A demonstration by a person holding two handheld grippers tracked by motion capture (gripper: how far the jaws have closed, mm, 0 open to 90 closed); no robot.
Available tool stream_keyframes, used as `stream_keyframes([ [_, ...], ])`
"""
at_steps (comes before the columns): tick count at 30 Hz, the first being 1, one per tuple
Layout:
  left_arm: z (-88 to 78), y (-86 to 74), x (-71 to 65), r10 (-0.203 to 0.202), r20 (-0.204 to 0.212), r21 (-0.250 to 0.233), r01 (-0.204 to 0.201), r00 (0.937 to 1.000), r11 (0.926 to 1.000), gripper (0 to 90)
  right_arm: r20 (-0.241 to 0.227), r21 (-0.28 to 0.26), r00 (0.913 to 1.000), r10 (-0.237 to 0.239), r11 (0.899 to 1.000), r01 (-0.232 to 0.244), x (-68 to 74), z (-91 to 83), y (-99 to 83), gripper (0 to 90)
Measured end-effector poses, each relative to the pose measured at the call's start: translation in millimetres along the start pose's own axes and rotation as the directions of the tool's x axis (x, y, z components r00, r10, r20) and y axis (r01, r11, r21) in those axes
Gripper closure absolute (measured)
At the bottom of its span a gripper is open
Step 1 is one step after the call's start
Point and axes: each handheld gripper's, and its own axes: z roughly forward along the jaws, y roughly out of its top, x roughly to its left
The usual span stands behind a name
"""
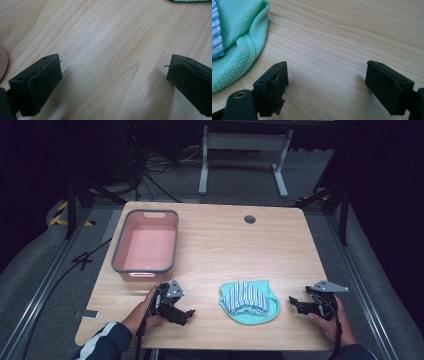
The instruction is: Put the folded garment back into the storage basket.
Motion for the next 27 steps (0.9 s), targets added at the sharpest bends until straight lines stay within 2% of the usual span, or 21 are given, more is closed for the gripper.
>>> stream_keyframes([
  [12, -0.9, -0.3, 1.6, 0.016, 0.010, 0.004, -0.016, 0.9998, 0.9999, 0.0, 0.006, 0.006, 1.0000, 0.004, 1.000, -0.004, -0.9, 0.3, 0.3, 15.8],
  [14, -0.1, 1.2, 3.4, 0.036, 0.026, 0.007, -0.036, 0.9990, 0.9993, 0.0, 0.007, 0.016, 1.0000, 0.005, 1.000, -0.005, -1.9, -0.3, 0.6, 15.6],
  [16, 1.2, 3.5, 6.6, 0.067, 0.054, 0.013, -0.068, 0.9963, 0.9976, 0.1, 0.025, 0.050, 0.9995, 0.018, 0.999, -0.019, -3.6, -2.8, 2.1, 15.8],
  [18, 2.0, 6.2, 7.7, 0.076, 0.064, 0.025, -0.078, 0.9951, 0.9967, 0.1, 0.030, 0.055, 0.9993, 0.022, 0.998, -0.024, -3.7, -3.7, 2.0, 15.9],
  [20, 2.1, 9.4, 6.4, 0.076, 0.065, 0.025, -0.078, 0.9950, 0.9966, 3.8, 0.035, 0.069, 0.9991, 0.025, 0.997, -0.028, -3.5, -4.9, 3.3, 17.7],
  [23, 1.3, 14.7, 2.0, 0.104, 0.081, 0.017, -0.105, 0.9913, 0.9943, 21.4, 0.025, 0.077, 0.9994, 0.024, 0.997, -0.026, -4.4, -6.7, 3.8, 21.6],
  [27, 0.2, 23.6, -2.0, 0.107, 0.062, 0.023, -0.109, 0.9923, 0.9938, 20.5, 0.020, 0.085, 0.9995, 0.026, 0.996, -0.027, -3.4, -8.7, 7.3, 24.3],
])
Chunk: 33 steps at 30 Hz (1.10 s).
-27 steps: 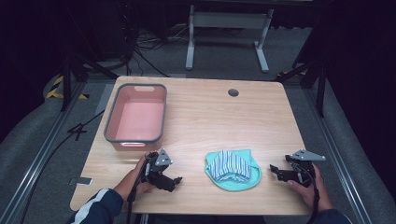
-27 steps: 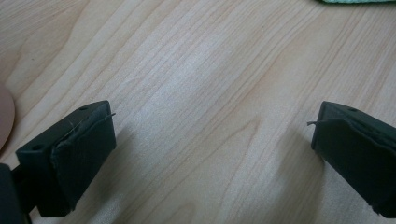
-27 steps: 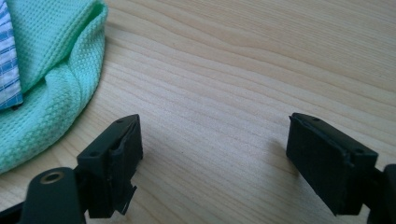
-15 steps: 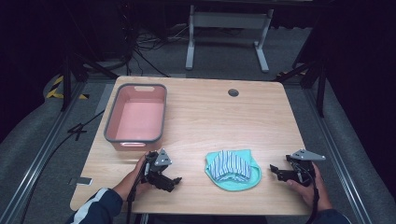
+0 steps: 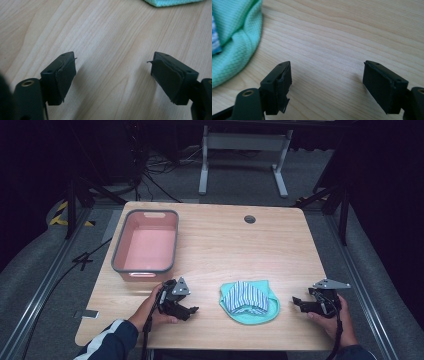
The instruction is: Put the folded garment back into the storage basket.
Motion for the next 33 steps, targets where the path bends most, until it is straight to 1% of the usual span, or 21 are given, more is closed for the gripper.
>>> stream_keyframes([
  [2, -0.3, 5.5, -0.6, -0.006, 0.011, -0.015, 0.007, 0.9999, 0.9999, 22.7, -0.006, -0.009, 0.9999, -0.015, 1.000, 0.015, 4.7, -3.0, 3.8, 27.3],
  [4, -0.2, 13.9, -2.0, -0.008, 0.009, -0.030, 0.008, 0.9999, 0.9995, 22.8, -0.029, -0.018, 0.9990, -0.033, 0.999, 0.032, 11.6, -5.4, 7.8, 28.1],
  [5, 0.4, 16.8, -2.6, -0.005, 0.009, -0.031, 0.005, 0.9999, 0.9995, 23.9, -0.043, -0.029, 0.9979, -0.048, 0.998, 0.047, 16.8, -6.8, 11.0, 29.5],
  [7, 3.1, 24.1, -5.5, -0.001, 0.003, -0.025, 0.001, 1.0000, 0.9997, 25.2, -0.063, -0.038, 0.9960, -0.063, 0.997, 0.060, 22.6, -7.2, 15.5, 29.7],
  [8, 5.2, 28.2, -7.5, 0.008, 0.011, -0.020, -0.007, 0.9999, 0.9998, 25.4, -0.068, -0.043, 0.9950, -0.074, 0.997, 0.071, 25.6, -7.4, 17.9, 29.8],
  [9, 7.0, 31.3, -9.1, 0.027, 0.011, -0.014, -0.027, 0.9996, 0.9996, 26.4, -0.081, -0.047, 0.9935, -0.080, 0.996, 0.076, 29.7, -7.1, 20.9, 29.9],
  [10, 10.4, 35.8, -11.3, 0.035, 0.006, -0.008, -0.035, 0.9994, 0.9993, 26.9, -0.088, -0.050, 0.9923, -0.087, 0.995, 0.083, 32.2, -6.3, 23.1, 30.2],
  [13, 17.1, 43.1, -12.2, 0.028, 0.002, -0.012, -0.028, 0.9996, 0.9995, 27.1, -0.109, -0.053, 0.9890, -0.099, 0.994, 0.094, 40.2, -3.2, 29.1, 30.8],
  [14, 19.4, 45.4, -12.2, 0.025, 0.005, -0.012, -0.025, 0.9997, 0.9996, 27.1, -0.113, -0.051, 0.9889, -0.096, 0.995, 0.091, 43.2, -2.1, 30.8, 30.9],
  [15, 19.4, 45.4, -12.2, 0.025, 0.005, -0.012, -0.025, 0.9997, 0.9996, 27.1, -0.113, -0.051, 0.9889, -0.096, 0.995, 0.091, 43.2, -2.1, 30.8, 30.9],
  [16, 22.8, 48.6, -12.3, 0.022, -0.001, -0.013, -0.022, 0.9998, 0.9997, 27.1, -0.116, -0.052, 0.9875, -0.106, 0.994, 0.101, 45.4, -0.6, 32.2, 31.2],
  [17, 26.9, 51.8, -11.8, 0.005, 0.005, -0.009, -0.005, 1.0000, 0.9999, 27.3, -0.139, -0.051, 0.9838, -0.114, 0.993, 0.108, 51.8, 3.6, 35.8, 35.0],
  [18, 26.9, 51.8, -11.8, 0.005, 0.005, -0.009, -0.005, 1.0000, 0.9999, 27.3, -0.139, -0.051, 0.9838, -0.114, 0.993, 0.108, 51.8, 3.6, 35.8, 35.0],
  [20, 32.0, 55.3, -11.6, -0.009, 0.004, -0.019, 0.009, 1.0000, 0.9998, 27.5, -0.142, -0.036, 0.9809, -0.132, 0.991, 0.129, 57.5, 8.6, 39.1, 38.2],
  [22, 36.8, 58.9, -11.8, -0.024, 0.005, -0.028, 0.024, 0.9997, 0.9993, 27.9, -0.149, -0.041, 0.9769, -0.153, 0.988, 0.148, 62.8, 12.8, 42.7, 40.7],
  [25, 42.8, 64.0, -11.6, -0.045, 0.019, -0.034, 0.046, 0.9988, 0.9983, 27.9, -0.162, -0.051, 0.9739, -0.159, 0.987, 0.153, 69.8, 17.5, 48.3, 43.0],
  [26, 46.1, 66.5, -12.2, -0.062, 0.022, -0.039, 0.062, 0.9979, 0.9973, 27.9, -0.165, -0.051, 0.9736, -0.158, 0.987, 0.152, 71.5, 18.7, 49.1, 43.1],
  [28, 51.8, 71.1, -13.5, -0.067, 0.032, -0.041, 0.068, 0.9973, 0.9968, 27.3, -0.164, -0.038, 0.9711, -0.173, 0.985, 0.169, 75.8, 23.6, 50.5, 43.1],
  [29, 54.3, 72.7, -14.4, -0.067, 0.029, -0.043, 0.069, 0.9973, 0.9967, 27.3, -0.169, -0.032, 0.9703, -0.174, 0.985, 0.171, 76.9, 25.5, 50.0, 42.6],
  [32, 65.6, 74.6, -16.9, -0.067, 0.037, -0.020, 0.068, 0.9971, 0.9975, 27.0, -0.168, -0.006, 0.9710, -0.170, 0.985, 0.172, 78.5, 30.7, 48.0, 41.2],
  [33, 65.6, 74.6, -16.9, -0.067, 0.037, -0.020, 0.068, 0.9971, 0.9975, 25.8, -0.168, -0.006, 0.9710, -0.170, 0.985, 0.172, 78.5, 30.7, 48.0, 41.2],
])
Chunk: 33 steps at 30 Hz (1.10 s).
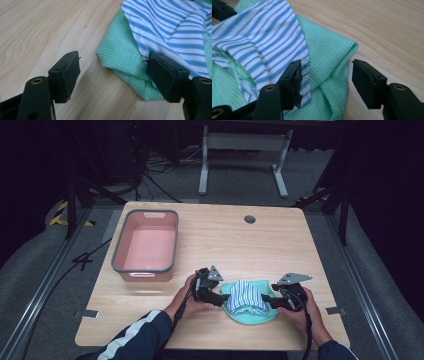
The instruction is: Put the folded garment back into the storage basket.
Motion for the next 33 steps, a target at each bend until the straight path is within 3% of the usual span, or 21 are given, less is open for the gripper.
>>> stream_keyframes([
  [2, 4.9, -1.2, -1.1, -0.002, 0.009, 0.000, 0.002, 1.0000, 1.0000, 23.3, -0.015, 0.028, 0.9999, 0.001, 1.000, 0.000, 2.7, 6.1, -1.7, 38.5],
  [8, 6.1, -2.7, -3.9, 0.027, -0.020, 0.008, -0.026, 0.9995, 0.9996, 18.5, -0.010, 0.023, 0.9999, 0.004, 1.000, -0.004, 4.8, 7.9, -3.1, 36.5],
  [12, 5.3, -2.0, -1.4, 0.025, -0.018, 0.028, -0.024, 0.9995, 0.9993, 15.5, 0.024, 0.035, 0.9997, 0.003, 0.999, -0.003, 5.4, 8.7, -2.9, 27.7],
  [13, 5.5, -2.2, -1.3, 0.026, -0.019, 0.024, -0.026, 0.9995, 0.9994, 15.1, 0.013, 0.036, 0.9995, 0.028, 0.999, -0.028, 3.0, 8.9, -3.6, 27.6],
  [16, 5.4, -1.9, -1.7, 0.028, -0.023, 0.029, -0.027, 0.9994, 0.9992, 14.9, 0.013, 0.035, 0.9996, 0.024, 0.999, -0.025, 3.2, 8.7, -4.0, 28.6],
  [22, 5.2, -1.7, -2.6, 0.022, -0.025, 0.033, -0.022, 0.9994, 0.9992, 15.5, -0.043, 0.040, 0.9990, -0.009, 0.999, 0.011, 12.7, 4.9, -2.0, 62.2],
  [23, 4.3, -1.7, -3.1, 0.024, -0.021, 0.038, -0.023, 0.9995, 0.9990, 16.3, -0.049, 0.042, 0.9988, -0.003, 0.999, 0.005, 14.2, 4.6, -2.0, 64.4],
  [26, 2.6, -1.0, -4.3, 0.041, -0.010, 0.036, -0.041, 0.9991, 0.9985, 22.9, -0.057, 0.040, 0.9984, 0.006, 0.999, -0.004, 15.3, 4.3, -2.4, 68.4],
  [30, 0.9, -0.6, -6.1, 0.038, 0.005, 0.016, -0.038, 0.9993, 0.9992, 44.8, -0.067, 0.026, 0.9974, 0.027, 0.999, -0.025, 14.3, 3.9, -4.3, 73.5],
  [33, 0.7, -1.0, -8.0, 0.026, 0.017, 0.008, -0.026, 0.9995, 0.9996, 55.9, -0.064, 0.013, 0.9976, 0.027, 1.000, -0.026, 16.2, 3.2, -6.6, 76.9],
])
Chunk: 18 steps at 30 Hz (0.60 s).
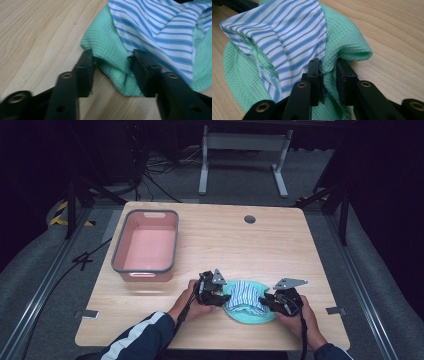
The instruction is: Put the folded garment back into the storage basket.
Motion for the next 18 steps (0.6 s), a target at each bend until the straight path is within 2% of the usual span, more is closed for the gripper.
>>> stream_keyframes([
  [2, -0.2, -0.1, 0.5, 0.001, 0.009, -0.002, -0.001, 1.0000, 1.0000, 63.9, -0.001, -0.002, 1.0000, 0.004, 1.000, -0.004, 0.8, -0.4, -0.7, 77.8],
  [3, 0.1, -0.4, 1.7, -0.009, 0.033, -0.013, 0.009, 0.9994, 0.9999, 68.0, 0.001, -0.004, 1.0000, 0.006, 1.000, -0.006, 1.8, -0.7, -1.5, 78.8],
  [5, 0.1, -1.0, 3.1, -0.012, 0.041, -0.018, 0.013, 0.9991, 0.9998, 69.8, 0.000, -0.004, 1.0000, 0.006, 1.000, -0.006, 1.8, -0.8, -1.6, 79.2],
  [9, 0.0, -1.6, 4.5, -0.028, 0.073, -0.020, 0.030, 0.9969, 0.9994, 79.2, 0.003, -0.010, 1.0000, 0.007, 1.000, -0.007, 3.1, -2.1, -1.7, 81.6],
  [13, -0.9, -0.2, 4.6, -0.021, 0.087, -0.018, 0.023, 0.9960, 0.9996, 81.8, -0.004, -0.013, 1.0000, -0.001, 1.000, 0.001, 2.7, -4.1, -1.7, 82.8],
  [18, -6.2, 3.2, 2.6, 0.000, 0.071, -0.020, 0.002, 0.9975, 0.9998, 82.2, -0.002, -0.029, 1.0000, -0.008, 1.000, 0.007, 3.4, -7.5, -0.5, 82.9],
])
